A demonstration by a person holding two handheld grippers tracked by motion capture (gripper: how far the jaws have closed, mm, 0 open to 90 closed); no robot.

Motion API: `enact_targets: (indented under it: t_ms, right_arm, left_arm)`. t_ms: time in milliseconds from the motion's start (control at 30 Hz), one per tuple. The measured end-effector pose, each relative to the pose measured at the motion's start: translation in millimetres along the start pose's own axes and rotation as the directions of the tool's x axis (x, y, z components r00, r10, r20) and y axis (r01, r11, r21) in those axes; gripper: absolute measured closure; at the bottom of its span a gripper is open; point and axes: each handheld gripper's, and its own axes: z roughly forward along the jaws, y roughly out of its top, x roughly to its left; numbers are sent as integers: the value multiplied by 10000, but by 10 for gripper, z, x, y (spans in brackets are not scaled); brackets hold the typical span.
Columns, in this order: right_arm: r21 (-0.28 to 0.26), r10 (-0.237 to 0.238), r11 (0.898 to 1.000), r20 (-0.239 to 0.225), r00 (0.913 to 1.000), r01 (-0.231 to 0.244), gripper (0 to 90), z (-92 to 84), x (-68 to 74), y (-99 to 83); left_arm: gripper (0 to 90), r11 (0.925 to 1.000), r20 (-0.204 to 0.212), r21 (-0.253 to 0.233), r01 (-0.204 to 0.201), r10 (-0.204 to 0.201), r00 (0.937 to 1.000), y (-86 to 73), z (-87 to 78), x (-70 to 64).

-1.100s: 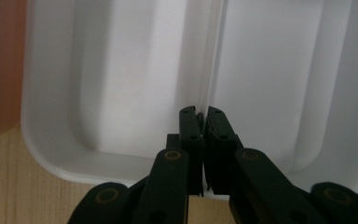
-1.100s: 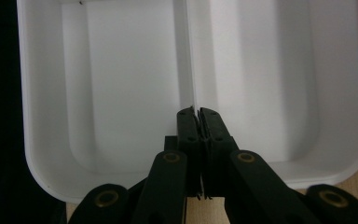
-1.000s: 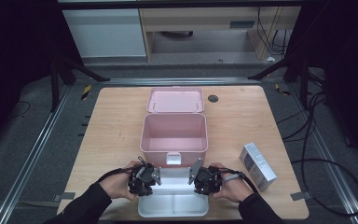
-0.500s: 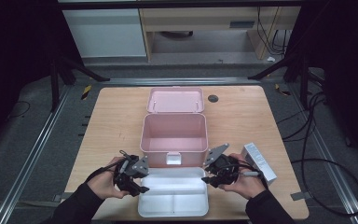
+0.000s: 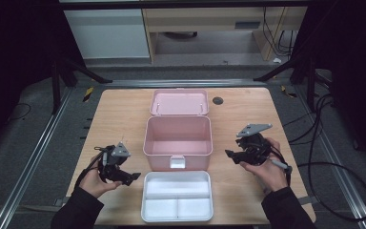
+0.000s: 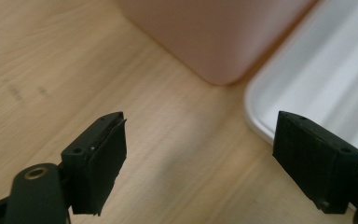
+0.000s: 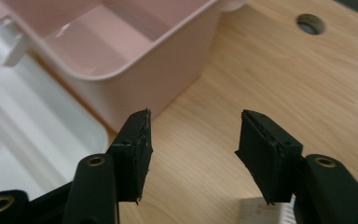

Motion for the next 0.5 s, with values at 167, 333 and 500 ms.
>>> enact_targets:
  t_ms: [167,333,500]
  right_arm:
    - [-42,549,9985,834,9950,-548,380,-50,-152,14]
    - [112,743,9970,1407,9873,-766,342,-83,-240,-62]
    - [280,1024,9936,1832,9777,-1093,308,-184,-344,-177]
  left_arm:
    - [161,9921,-965,-789,974,-1049,9898,-57,-32,131]
    - [170,9811,-1406,-1258,1473,-1646,9763,-138,-65,199]
    - [183,9666,-1802,-1506,2073,-2330,9556,-282,-97,288]
